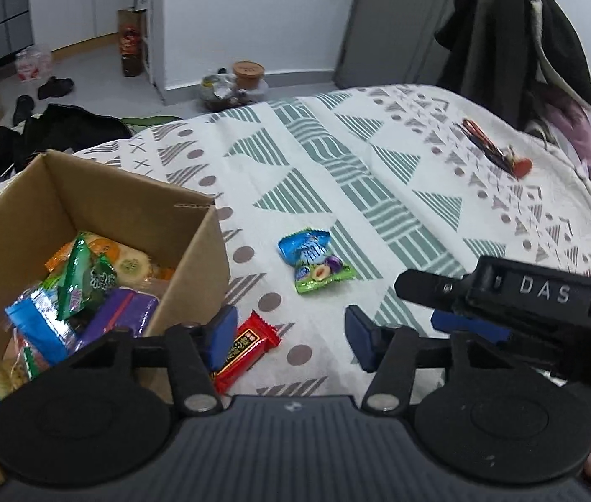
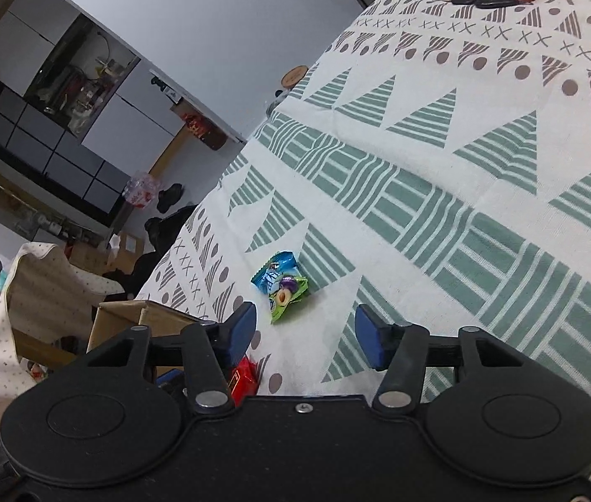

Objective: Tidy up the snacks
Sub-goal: 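Withdraw both tools from the box toward the red bar and blue candy, then grasp the red chocolate bar with the left tool while the right tool grasps the blue candy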

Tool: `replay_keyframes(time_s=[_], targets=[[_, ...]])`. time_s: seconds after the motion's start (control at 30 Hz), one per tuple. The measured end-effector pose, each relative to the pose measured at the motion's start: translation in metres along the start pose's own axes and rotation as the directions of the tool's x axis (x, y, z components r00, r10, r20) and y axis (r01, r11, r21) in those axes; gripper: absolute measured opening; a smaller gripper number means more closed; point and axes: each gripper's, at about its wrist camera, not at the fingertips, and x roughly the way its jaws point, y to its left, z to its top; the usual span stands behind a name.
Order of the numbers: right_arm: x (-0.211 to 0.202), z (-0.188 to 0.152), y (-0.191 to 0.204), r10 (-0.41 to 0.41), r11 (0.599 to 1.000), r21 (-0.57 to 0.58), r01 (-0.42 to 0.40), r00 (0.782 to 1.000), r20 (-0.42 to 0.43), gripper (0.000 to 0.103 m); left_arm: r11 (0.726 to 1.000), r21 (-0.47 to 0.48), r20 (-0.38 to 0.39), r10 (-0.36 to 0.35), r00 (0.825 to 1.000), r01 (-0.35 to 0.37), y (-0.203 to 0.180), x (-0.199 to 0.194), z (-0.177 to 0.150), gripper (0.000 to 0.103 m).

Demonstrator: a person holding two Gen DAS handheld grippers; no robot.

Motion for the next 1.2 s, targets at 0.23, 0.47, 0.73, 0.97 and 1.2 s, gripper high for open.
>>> replay_keyframes(time_s=[0.23, 0.47, 0.73, 0.97, 1.2], targets=[[0.006, -0.003, 0.003, 0.012, 1.000, -0.011, -0.012, 1.000, -0.023, 0.053, 0.997, -0.037, -0.005, 0.062, 0.998, -0.063, -0.004, 0.007, -0.011, 0.046], [0.011, -0.004, 0.003, 0.009, 1.000, -0.015, -0.009, 0.999, -0.035, 0.053, 0.987, -0.017, 0.054, 0.158, 0.986, -0.157, -0.015, 0.021, -0.025, 0.046], [0.033, 0.006, 0.005, 0.016, 1.000, -0.022, -0.017, 0.999, -0.050, 0.053, 0.983, 0.001, 0.040, 0.185, 0.982, -0.185, -0.008, 0.036, -0.026, 0.046], [0.047, 0.008, 0.004, 0.013, 0.999, -0.043, -0.016, 0.997, -0.072, 0.053, 0.981, -0.010, 0.013, 0.192, 0.981, -0.192, 0.006, 0.048, -0.032, 0.047], [0.064, 0.010, 0.013, -0.004, 0.996, -0.091, -0.005, 0.995, -0.096, 0.053, 0.986, -0.113, -0.026, 0.122, 0.992, -0.124, 0.024, 0.050, -0.036, 0.046]])
